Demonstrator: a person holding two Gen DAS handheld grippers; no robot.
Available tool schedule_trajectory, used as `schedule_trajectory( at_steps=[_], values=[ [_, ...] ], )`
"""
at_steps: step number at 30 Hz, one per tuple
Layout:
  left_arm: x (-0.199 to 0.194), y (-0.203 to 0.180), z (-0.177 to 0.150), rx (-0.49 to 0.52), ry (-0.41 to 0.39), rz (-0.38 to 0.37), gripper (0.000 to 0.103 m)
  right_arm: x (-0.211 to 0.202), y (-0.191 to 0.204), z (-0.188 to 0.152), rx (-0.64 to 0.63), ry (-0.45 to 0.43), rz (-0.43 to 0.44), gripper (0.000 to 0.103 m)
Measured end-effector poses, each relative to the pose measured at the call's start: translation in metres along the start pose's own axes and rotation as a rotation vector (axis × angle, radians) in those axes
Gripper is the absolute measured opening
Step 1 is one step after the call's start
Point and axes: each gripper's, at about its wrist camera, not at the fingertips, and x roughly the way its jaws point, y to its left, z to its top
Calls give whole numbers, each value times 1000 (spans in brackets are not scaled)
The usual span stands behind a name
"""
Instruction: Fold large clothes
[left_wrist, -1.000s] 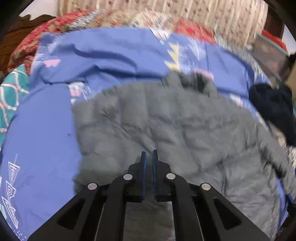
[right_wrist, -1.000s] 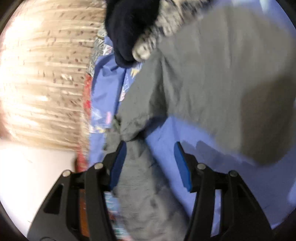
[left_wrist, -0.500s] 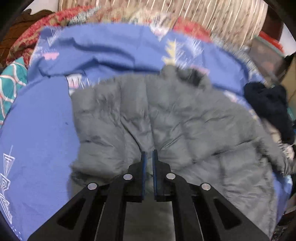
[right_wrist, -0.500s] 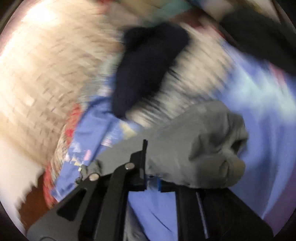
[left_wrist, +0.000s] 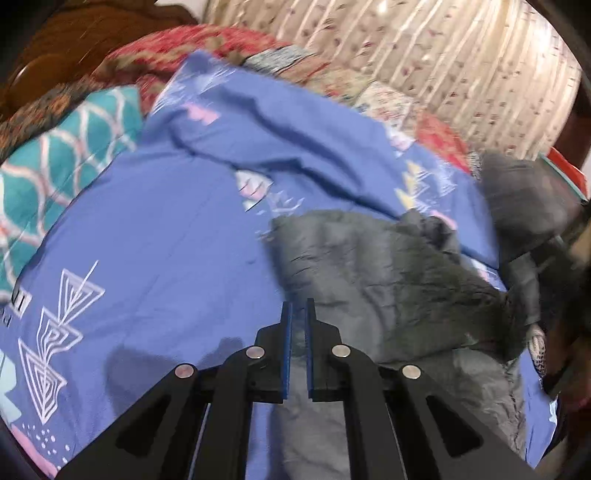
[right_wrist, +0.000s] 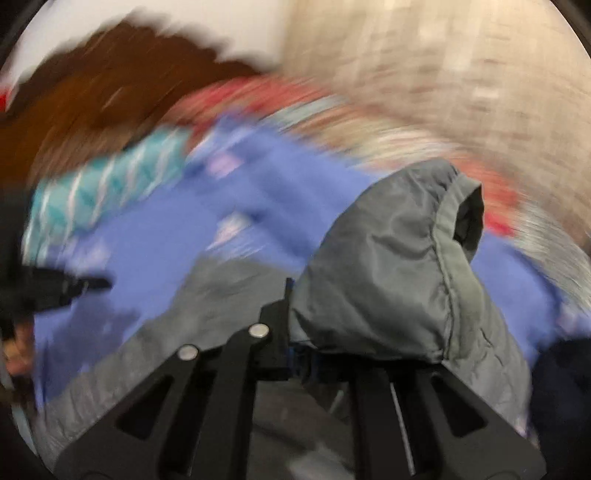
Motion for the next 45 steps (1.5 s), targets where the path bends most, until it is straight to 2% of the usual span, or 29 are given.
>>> schedule_trajectory(
  at_steps=[1, 2, 3, 4, 6, 8, 11, 13, 14, 16, 17, 19, 20, 21, 23, 27, 30, 33, 36, 39, 40, 45],
  values=[
    [2, 4, 0, -7, 5, 6, 30, 17, 19, -12, -20, 50, 39, 8],
    [3, 7, -1, -11, 8, 7, 30, 47, 40, -22, -49, 140, 96, 11],
    [5, 8, 0, -18, 11, 2, 30, 59, 50, -33, -70, 185, 117, 25],
    [6, 10, 1, -18, 11, -1, 30, 67, 60, -46, -107, 209, 107, 34],
    [10, 6, 4, -9, 5, -10, 30, 53, 66, -66, -176, 160, 77, 58],
    [14, -2, 9, -1, -6, -27, 30, 25, 57, -80, -206, 129, 77, 74],
    [16, -24, 17, 22, -38, -72, 30, -20, 24, -92, -119, 65, 106, 75],
    [17, -41, 20, 53, -70, -86, 30, -55, -27, -106, 36, 11, 68, 75],
    [20, -52, 21, 80, -78, -87, 30, -63, -55, -117, 117, 11, 33, 75],
    [32, -76, 20, 146, -67, -79, 30, -62, -107, -140, 262, 68, -43, 75],
    [39, -83, 19, 165, -59, -74, 30, -53, -146, -159, 380, 137, -116, 73],
    [67, -98, 16, 228, -18, -24, 30, -37, -202, -192, 574, 219, -149, 69],
    [91, -100, 14, 248, 39, 31, 30, -28, -228, -213, 678, 261, -148, 65],
    [119, -97, 10, 250, 123, 48, 30, -23, -240, -225, 742, 276, -167, 65],
    [152, -91, 3, 245, 219, 9, 30, -20, -258, -244, 863, 245, -115, 65],
    [152, -107, 1, 332, 207, 128, 30, -33, -242, -236, 794, 239, -149, 66],
    [118, -101, 7, 281, 201, 87, 30, -82, -222, -230, 750, 140, -129, 67],
    [54, -88, 0, 306, 122, 51, 30, -145, -199, -253, 763, 54, -66, 68],
    [-15, -56, -32, 289, 96, 39, 30, -203, -166, -301, 779, 39, 0, 69],
    [-55, -23, -70, 241, 136, 19, 30, -247, -135, -353, 816, 60, 20, 69],
    [-71, -7, -94, 217, 172, 3, 30, -261, -123, -374, 843, 76, 28, 69],
    [-98, 41, -174, 93, 281, -40, 33, -292, -75, -449, 983, 126, 100, 69]
  ],
)
